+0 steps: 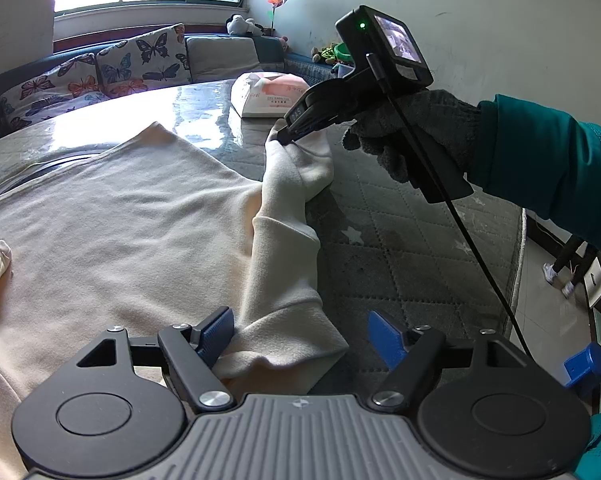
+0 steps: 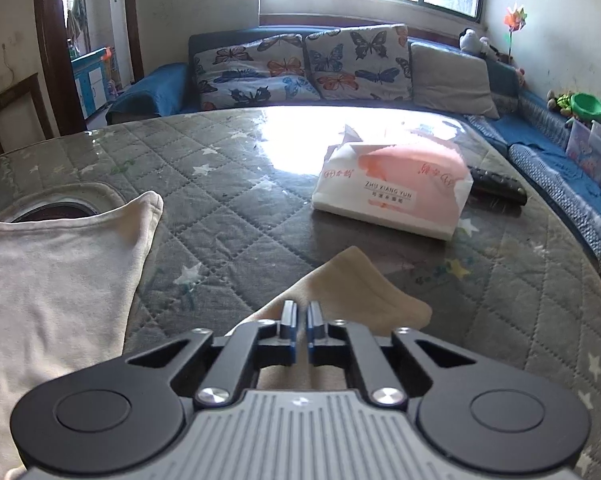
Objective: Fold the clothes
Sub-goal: 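Hold the sleeve cuff in the right gripper and lay it along the body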
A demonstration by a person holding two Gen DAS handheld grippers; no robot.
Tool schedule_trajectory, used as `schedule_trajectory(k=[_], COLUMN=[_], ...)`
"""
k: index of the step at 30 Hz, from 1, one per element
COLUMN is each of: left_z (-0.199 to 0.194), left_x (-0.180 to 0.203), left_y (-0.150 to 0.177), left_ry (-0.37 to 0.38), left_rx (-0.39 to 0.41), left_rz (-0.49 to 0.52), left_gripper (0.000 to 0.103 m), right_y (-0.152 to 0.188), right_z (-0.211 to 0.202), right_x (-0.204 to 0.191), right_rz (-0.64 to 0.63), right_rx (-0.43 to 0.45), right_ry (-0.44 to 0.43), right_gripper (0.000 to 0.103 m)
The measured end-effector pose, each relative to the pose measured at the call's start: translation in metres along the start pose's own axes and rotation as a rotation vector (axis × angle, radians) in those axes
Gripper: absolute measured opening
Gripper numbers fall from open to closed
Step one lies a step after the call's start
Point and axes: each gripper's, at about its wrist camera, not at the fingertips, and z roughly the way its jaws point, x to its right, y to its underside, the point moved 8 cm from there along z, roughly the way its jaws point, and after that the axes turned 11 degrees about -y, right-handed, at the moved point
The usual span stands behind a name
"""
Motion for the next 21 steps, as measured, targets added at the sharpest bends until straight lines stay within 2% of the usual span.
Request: schedule_trajectory(k=[10, 13, 19, 21], left_z=[0.002, 0.001, 0.000, 0.000], left_x=[0.000, 0.000, 0.000, -0.001], left_y=[0.000, 0.001, 0.002, 0.000], left_ry=[0.003, 0.006, 0.011, 0.010], left_rx=[0.003, 0.004, 0.002, -0.005], left_rz=[0.006, 0.013, 0.025, 0.021], left_gripper=[0.077, 0.077, 0.078, 0.078], right_y=[-0.016, -0.013, 0.013, 0.012], right_z=[-0.041, -0.050, -0.056, -0.058], right_x=[0.013, 0.028, 0.071, 0.071], right_rz=[-0.010, 0.013, 0.089, 0.092], right_rx=[0.117, 0.121, 0.066, 0.072], right_ry=[0.025, 0.057, 0.151, 0.129], right_gripper=[0.002, 0.002, 0.002, 0.006])
